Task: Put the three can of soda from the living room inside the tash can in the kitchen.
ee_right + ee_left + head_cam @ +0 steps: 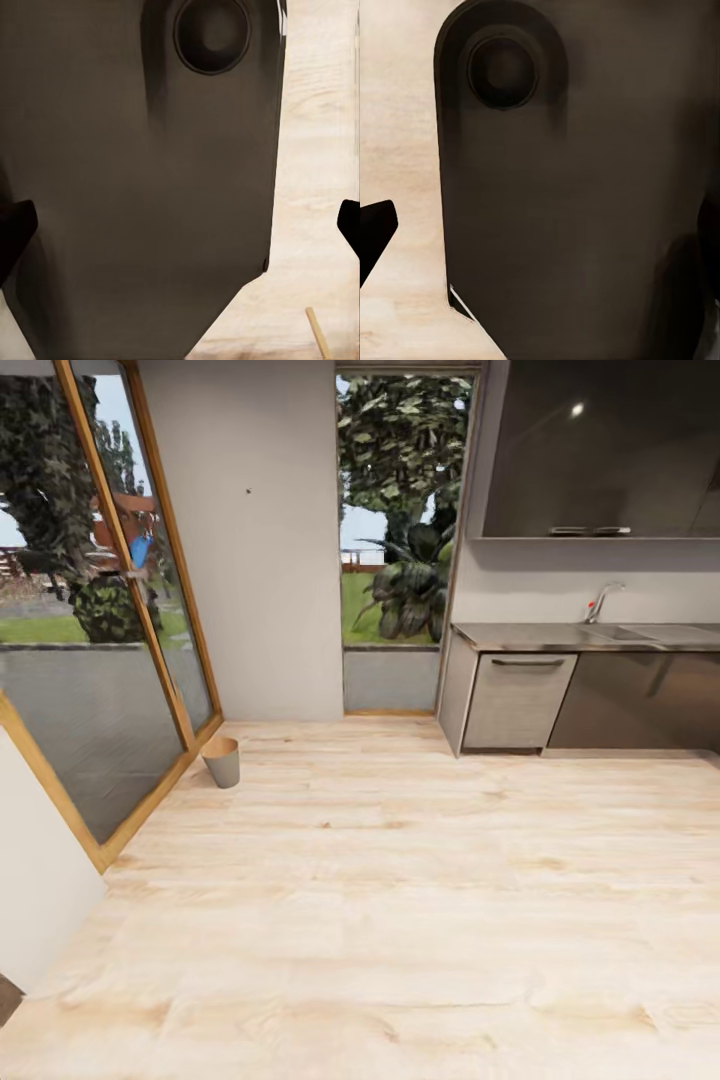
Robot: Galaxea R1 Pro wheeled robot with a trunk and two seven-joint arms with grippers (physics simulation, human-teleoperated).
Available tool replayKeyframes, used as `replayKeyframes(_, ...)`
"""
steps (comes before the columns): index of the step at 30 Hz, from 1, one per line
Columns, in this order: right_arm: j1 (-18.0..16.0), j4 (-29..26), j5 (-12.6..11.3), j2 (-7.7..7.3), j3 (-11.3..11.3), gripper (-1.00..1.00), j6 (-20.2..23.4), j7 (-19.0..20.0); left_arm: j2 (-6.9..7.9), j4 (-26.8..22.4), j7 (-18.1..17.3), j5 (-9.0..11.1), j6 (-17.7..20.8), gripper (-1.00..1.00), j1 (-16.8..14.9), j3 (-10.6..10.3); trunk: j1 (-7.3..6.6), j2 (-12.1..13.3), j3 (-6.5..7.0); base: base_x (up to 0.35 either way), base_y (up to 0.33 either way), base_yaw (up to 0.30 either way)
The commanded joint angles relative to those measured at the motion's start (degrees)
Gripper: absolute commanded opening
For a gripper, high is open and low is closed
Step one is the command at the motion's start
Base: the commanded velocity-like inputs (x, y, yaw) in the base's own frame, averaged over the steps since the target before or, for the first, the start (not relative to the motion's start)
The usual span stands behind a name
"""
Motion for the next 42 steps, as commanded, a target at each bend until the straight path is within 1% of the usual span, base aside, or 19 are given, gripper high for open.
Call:
replayKeyframes(1,0.0,0.0,0.0,0.0,0.0,1.0,0.0,0.0,-0.01,0.0,0.0,0.0,0.0,1.0,0.0,0.0,0.0,0.0,-0.06,0.334,-0.066,0.199)
replayKeyframes(24,0.0,0.0,0.0,0.0,0.0,1.0,0.0,0.0,-0.11,-0.3,0.0,-0.1,0.0,1.0,0.0,0.0,0.0,0.0,-1.46,0.336,-0.079,0.199)
replayKeyframes(27,0.0,0.0,0.0,0.0,0.0,1.0,0.0,0.0,-0.34,-0.4,0.0,-0.1,0.0,1.0,0.0,0.0,0.0,0.0,-1.64,0.336,-0.097,0.199)
replayKeyframes(29,0.0,0.0,0.0,0.0,0.0,1.0,0.0,0.0,-0.69,-0.4,-0.6,-0.1,-0.3,1.0,0.0,0.1,0.0,0.0,-1.76,0.184,-0.042,0.198)
replayKeyframes(31,0.0,0.0,0.0,0.0,0.0,1.0,0.0,0.0,-0.63,-0.3,-0.7,-0.2,-0.4,1.0,0.0,0.1,0.0,0.0,-1.87,0.056,-0.013,0.177)
replayKeyframes(34,0.0,0.0,-0.1,0.0,-0.1,1.0,0.1,0.0,-0.5,-0.2,-0.8,-0.8,0.0,1.0,0.0,-0.5,0.0,0.0,-1.91,0.14,-0.007,0.045)
replayKeyframes(42,0.0,0.1,-0.1,0.0,-0.1,1.0,0.1,0.0,-0.89,-0.2,-0.2,-0.9,0.4,1.0,0.0,-0.7,0.0,0.0,-1.92,0.314,-0.09,0.003)
